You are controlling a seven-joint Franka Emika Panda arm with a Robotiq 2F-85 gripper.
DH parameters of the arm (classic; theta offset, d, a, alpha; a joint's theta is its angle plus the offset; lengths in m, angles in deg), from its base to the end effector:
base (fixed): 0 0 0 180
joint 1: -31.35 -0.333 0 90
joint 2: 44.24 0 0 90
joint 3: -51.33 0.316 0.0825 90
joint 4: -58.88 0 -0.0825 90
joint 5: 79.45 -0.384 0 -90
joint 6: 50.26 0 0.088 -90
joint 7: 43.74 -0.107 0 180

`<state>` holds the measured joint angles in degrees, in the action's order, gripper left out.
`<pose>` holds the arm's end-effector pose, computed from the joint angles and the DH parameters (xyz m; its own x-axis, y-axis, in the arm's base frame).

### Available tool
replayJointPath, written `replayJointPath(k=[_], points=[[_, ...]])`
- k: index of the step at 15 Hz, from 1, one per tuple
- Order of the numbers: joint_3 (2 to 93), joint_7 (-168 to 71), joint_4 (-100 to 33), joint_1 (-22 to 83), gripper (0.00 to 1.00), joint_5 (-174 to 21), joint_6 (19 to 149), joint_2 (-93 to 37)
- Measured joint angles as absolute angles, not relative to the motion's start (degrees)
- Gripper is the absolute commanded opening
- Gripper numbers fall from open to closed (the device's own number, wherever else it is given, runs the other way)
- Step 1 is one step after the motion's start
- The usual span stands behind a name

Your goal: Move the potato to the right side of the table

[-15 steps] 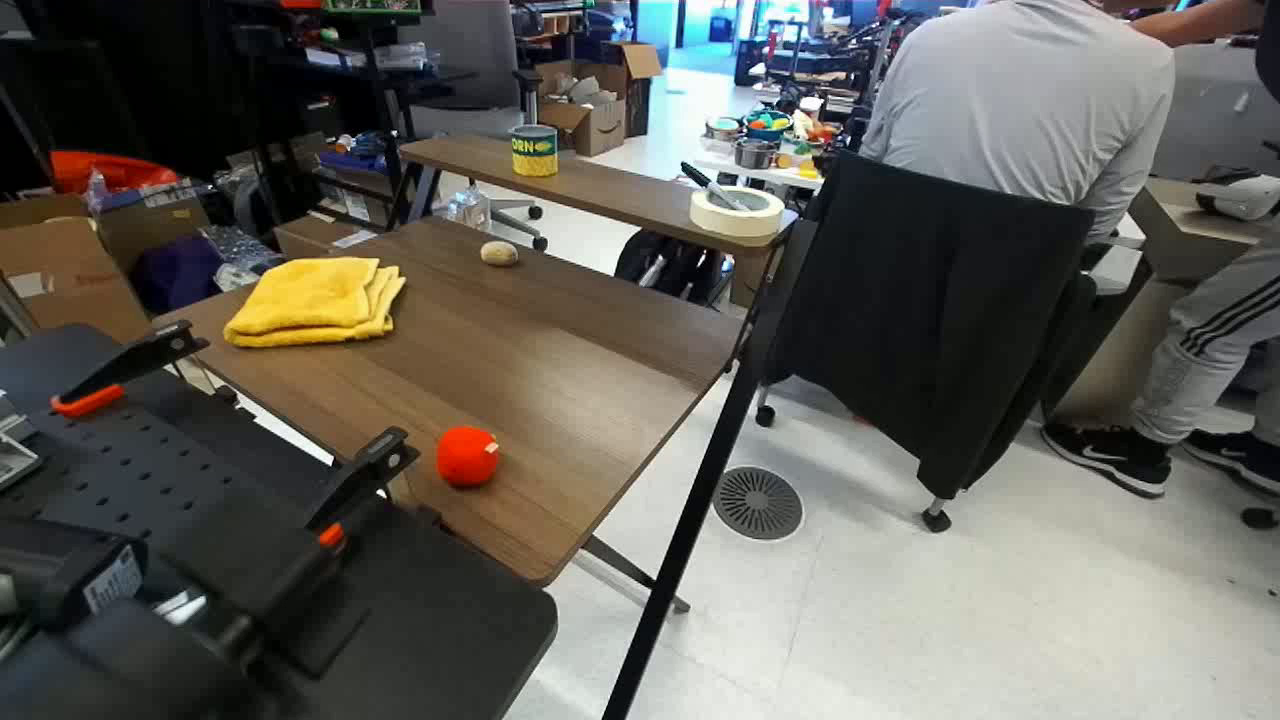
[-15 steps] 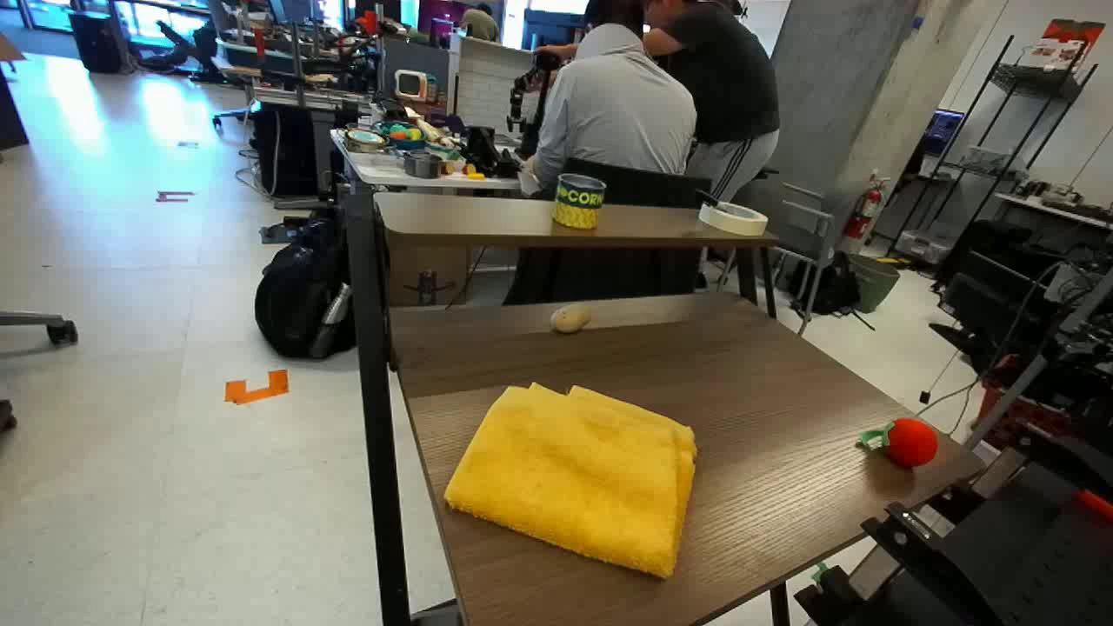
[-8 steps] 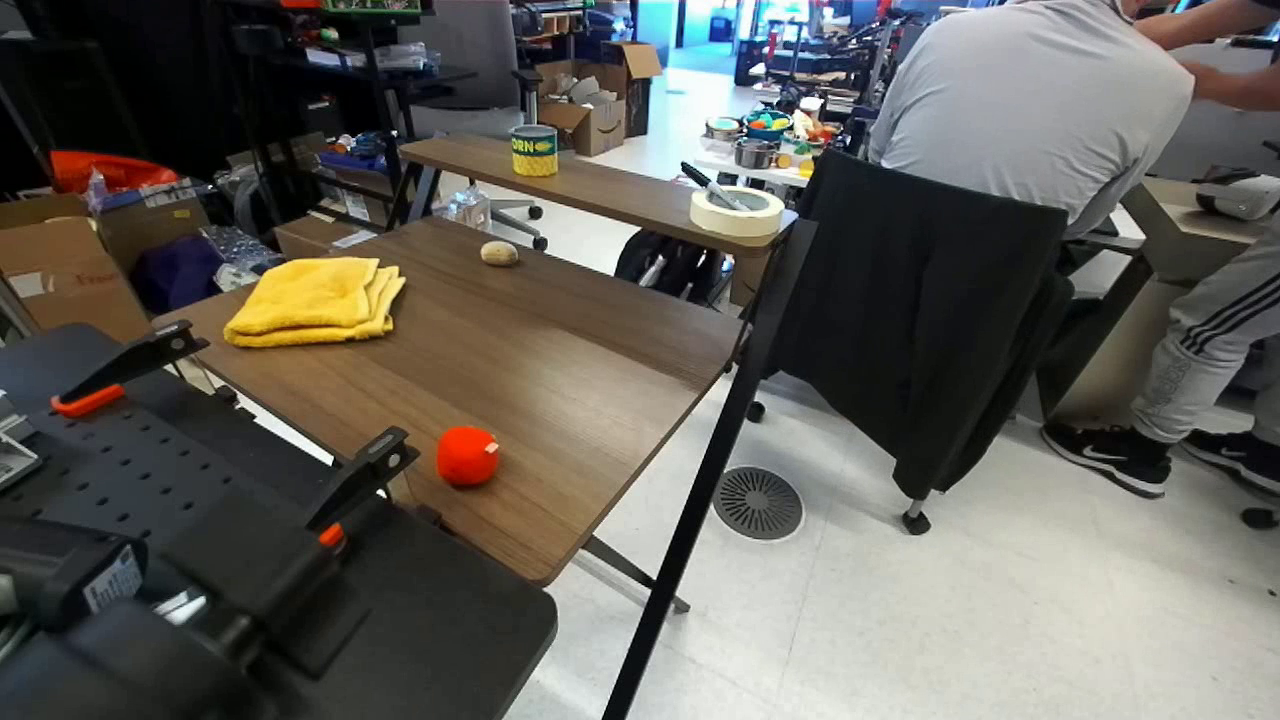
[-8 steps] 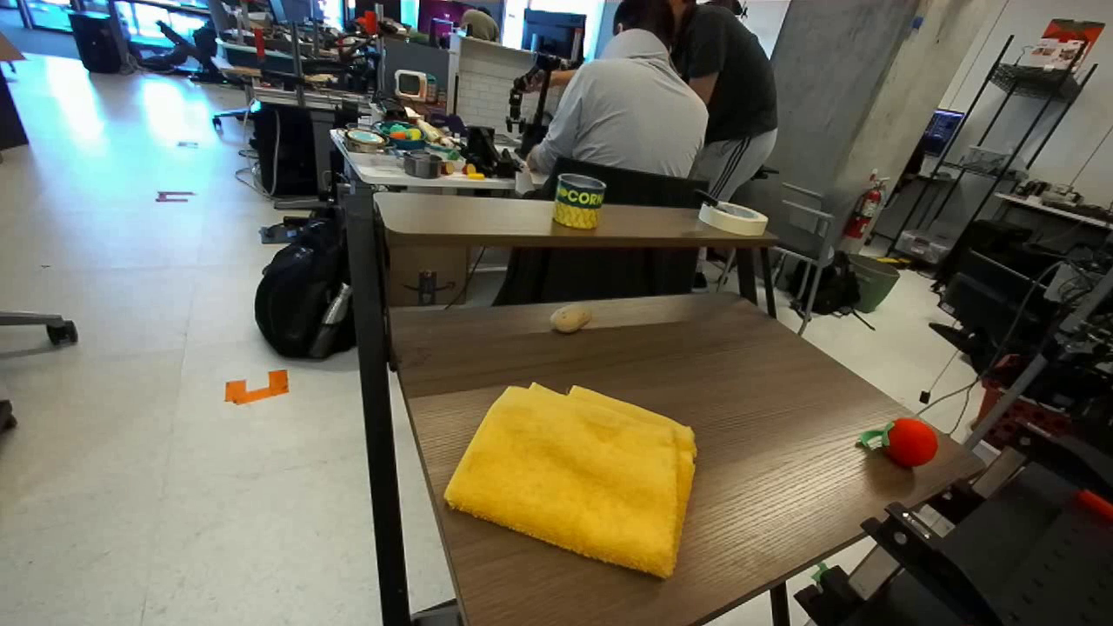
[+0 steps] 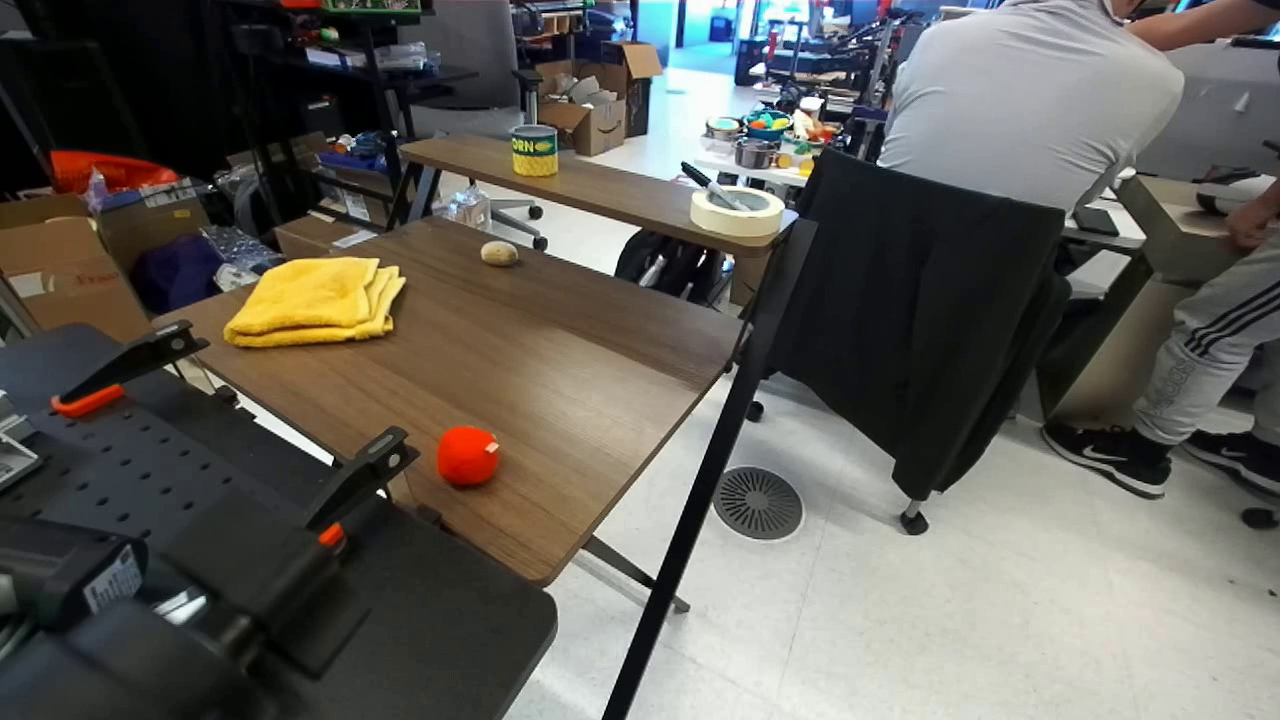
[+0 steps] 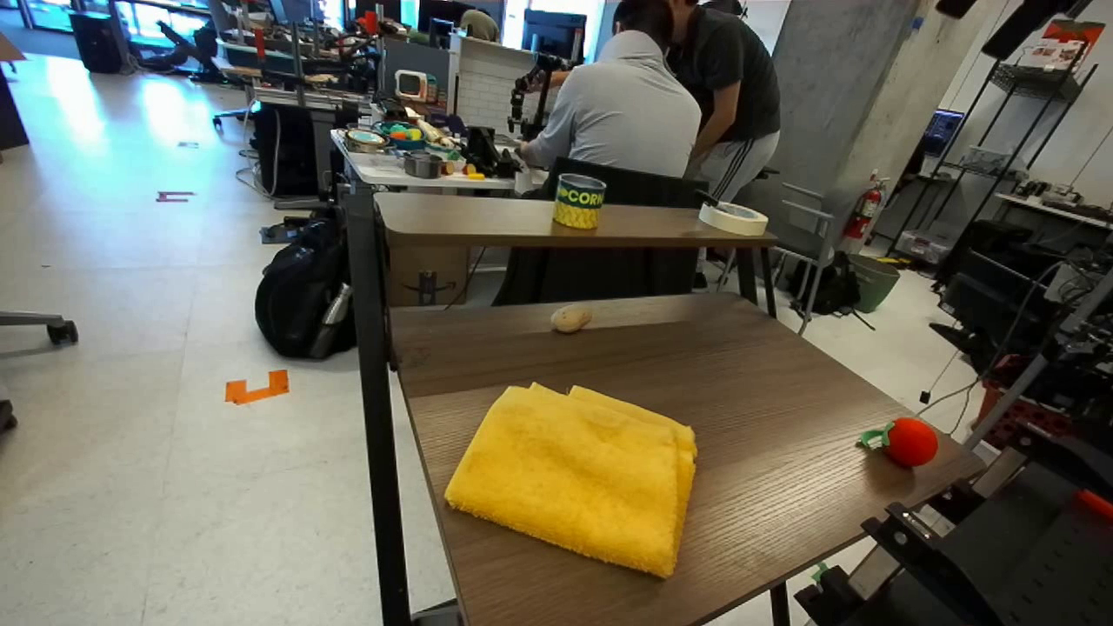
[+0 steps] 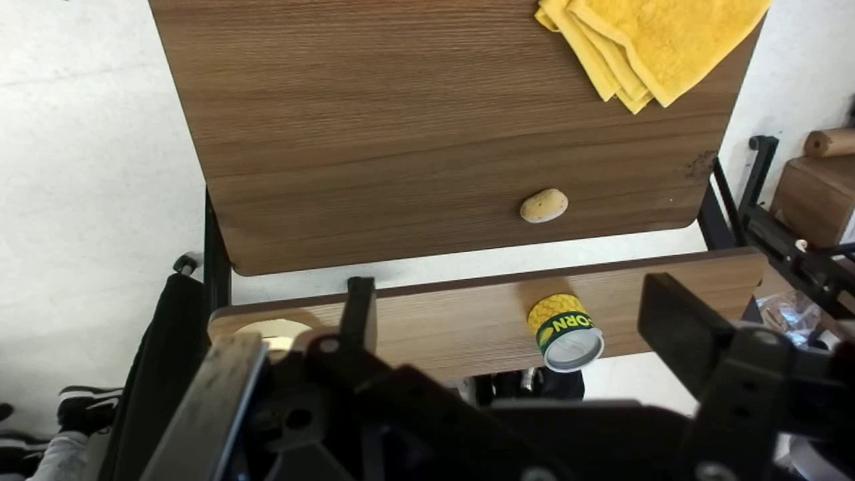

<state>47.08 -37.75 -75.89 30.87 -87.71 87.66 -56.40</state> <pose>0.4942 -0.0325 0.4416 0.9609 -0.0687 0.2682 -0.0406 -0.9932 -0.1090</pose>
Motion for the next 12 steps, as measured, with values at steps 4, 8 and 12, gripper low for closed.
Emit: replayJointPath(k=[4,8,12], points=[[47.0,-37.7,-75.9,31.2,1.0,-87.7,87.6,-57.1],[47.2,-38.4,-75.7,31.2,1.0,-86.8,88.3,-56.3],[50.5,-46.4,-72.7,31.2,1.0,-77.8,92.0,-50.1]])
